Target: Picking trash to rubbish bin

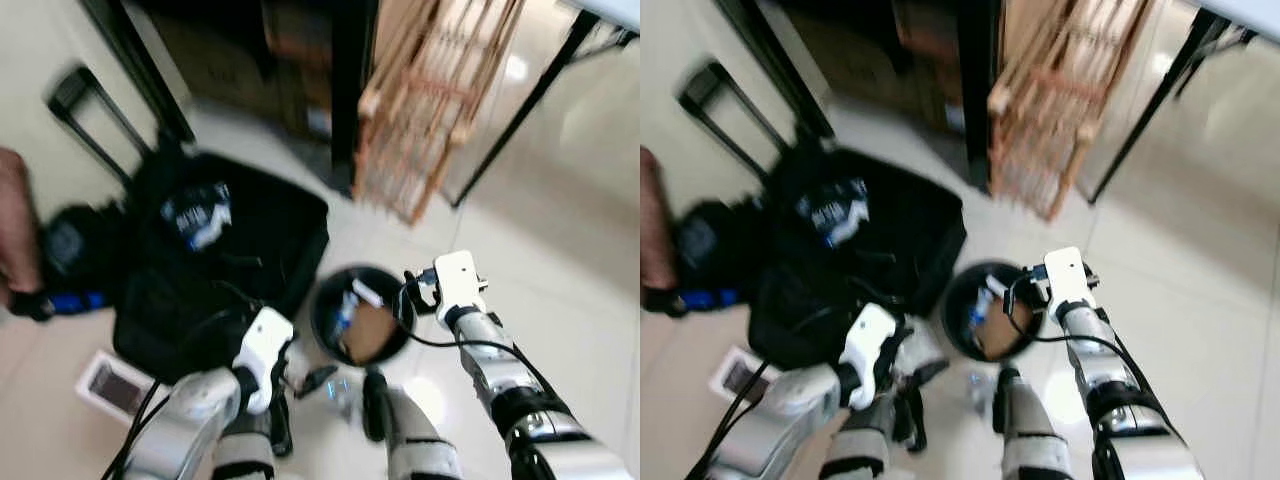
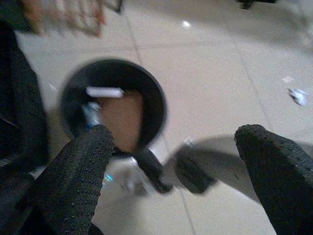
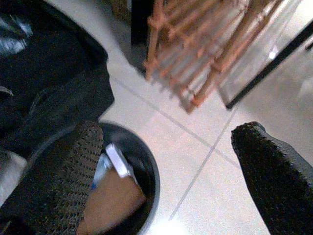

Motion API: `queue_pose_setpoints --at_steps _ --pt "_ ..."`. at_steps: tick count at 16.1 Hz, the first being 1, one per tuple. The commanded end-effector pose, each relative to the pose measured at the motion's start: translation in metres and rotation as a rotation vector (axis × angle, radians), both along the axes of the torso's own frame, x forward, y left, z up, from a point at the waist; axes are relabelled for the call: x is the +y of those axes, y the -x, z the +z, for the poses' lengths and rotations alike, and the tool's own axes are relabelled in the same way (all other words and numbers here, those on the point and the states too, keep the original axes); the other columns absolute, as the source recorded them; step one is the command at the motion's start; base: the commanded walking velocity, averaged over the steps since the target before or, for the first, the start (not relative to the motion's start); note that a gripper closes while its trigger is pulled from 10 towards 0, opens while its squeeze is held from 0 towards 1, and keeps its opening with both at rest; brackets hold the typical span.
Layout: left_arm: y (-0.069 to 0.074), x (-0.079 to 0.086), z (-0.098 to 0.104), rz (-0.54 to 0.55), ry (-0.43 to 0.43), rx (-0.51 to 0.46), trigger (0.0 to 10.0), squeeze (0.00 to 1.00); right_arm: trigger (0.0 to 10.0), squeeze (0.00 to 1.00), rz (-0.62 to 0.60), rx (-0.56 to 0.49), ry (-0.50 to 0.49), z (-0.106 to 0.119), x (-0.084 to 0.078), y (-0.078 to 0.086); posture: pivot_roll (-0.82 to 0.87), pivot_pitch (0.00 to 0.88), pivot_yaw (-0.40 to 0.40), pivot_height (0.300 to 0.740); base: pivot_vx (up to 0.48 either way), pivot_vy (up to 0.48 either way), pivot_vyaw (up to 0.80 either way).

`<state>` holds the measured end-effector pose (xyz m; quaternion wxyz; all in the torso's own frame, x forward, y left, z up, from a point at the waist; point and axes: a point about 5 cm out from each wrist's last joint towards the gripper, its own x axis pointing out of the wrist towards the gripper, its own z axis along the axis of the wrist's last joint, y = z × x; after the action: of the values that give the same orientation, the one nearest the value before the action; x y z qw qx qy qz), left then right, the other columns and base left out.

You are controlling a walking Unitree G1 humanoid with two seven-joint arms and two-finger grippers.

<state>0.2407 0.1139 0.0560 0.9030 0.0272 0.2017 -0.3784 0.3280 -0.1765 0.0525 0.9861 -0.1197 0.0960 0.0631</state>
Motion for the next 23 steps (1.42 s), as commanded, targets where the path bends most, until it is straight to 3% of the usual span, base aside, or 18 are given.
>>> queue_pose_setpoints --at_steps 1,3,6,8,10,11,12,14,17,23 --pt "-0.001 0.005 -0.007 0.039 -0.025 0.009 10.0 0.0 10.0 0.0 0.014 -0.021 -0.017 0.0 0.002 0.004 0.06 0.16 0.058 0.74 0.0 0.0 0.0" --pt "-0.009 0.003 -0.005 0.084 -0.009 -0.03 10.0 0.0 10.0 0.0 0.049 -0.135 -0.007 0.019 0.009 0.009 0.04 0.121 0.058 0.74 0.0 0.0 0.0" --pt "-0.031 0.008 0.001 0.209 0.003 -0.116 10.0 0.0 10.0 0.0 0.041 -0.208 -0.05 0.037 0.022 0.036 -0.01 0.091 0.068 0.74 0.0 0.0 0.0" --pt "-0.041 0.02 0.014 0.364 -0.025 -0.236 10.0 0.0 10.0 0.0 -0.049 -0.22 -0.067 0.047 0.016 0.048 -0.04 0.086 0.068 0.74 0.0 0.0 0.0" --pt "-0.043 0.036 0.026 0.474 -0.014 -0.296 10.0 0.0 10.0 0.0 -0.159 -0.255 -0.085 0.057 0.001 0.054 -0.06 0.074 0.049 0.74 0.0 0.0 0.0" --pt "-0.044 0.041 0.028 0.518 -0.003 -0.322 10.0 0.0 10.0 0.0 -0.258 -0.241 -0.162 0.058 -0.008 0.061 -0.06 0.062 0.039 0.74 0.0 0.0 0.0" --pt "-0.044 0.044 0.029 0.555 0.005 -0.332 10.0 0.0 10.0 0.0 -0.265 -0.253 -0.192 0.061 -0.007 0.065 -0.07 0.056 0.039 0.74 0.0 0.0 0.0" --pt "-0.04 0.033 0.03 0.509 0.005 -0.36 10.0 0.0 10.0 0.0 -0.231 -0.253 -0.242 0.066 0.002 0.073 -0.07 0.054 0.034 0.74 0.0 0.0 0.0" --pt "-0.04 0.036 0.041 0.52 0.012 -0.392 10.0 0.0 10.0 0.0 -0.219 -0.193 -0.277 0.06 0.007 0.078 -0.04 0.076 0.025 0.74 0.0 0.0 0.0" --pt "-0.054 0.014 0.048 0.485 0.045 -0.388 10.0 0.0 10.0 0.0 -0.169 -0.169 -0.288 0.063 0.018 0.058 -0.03 0.058 0.008 0.74 0.0 0.0 -0.71"
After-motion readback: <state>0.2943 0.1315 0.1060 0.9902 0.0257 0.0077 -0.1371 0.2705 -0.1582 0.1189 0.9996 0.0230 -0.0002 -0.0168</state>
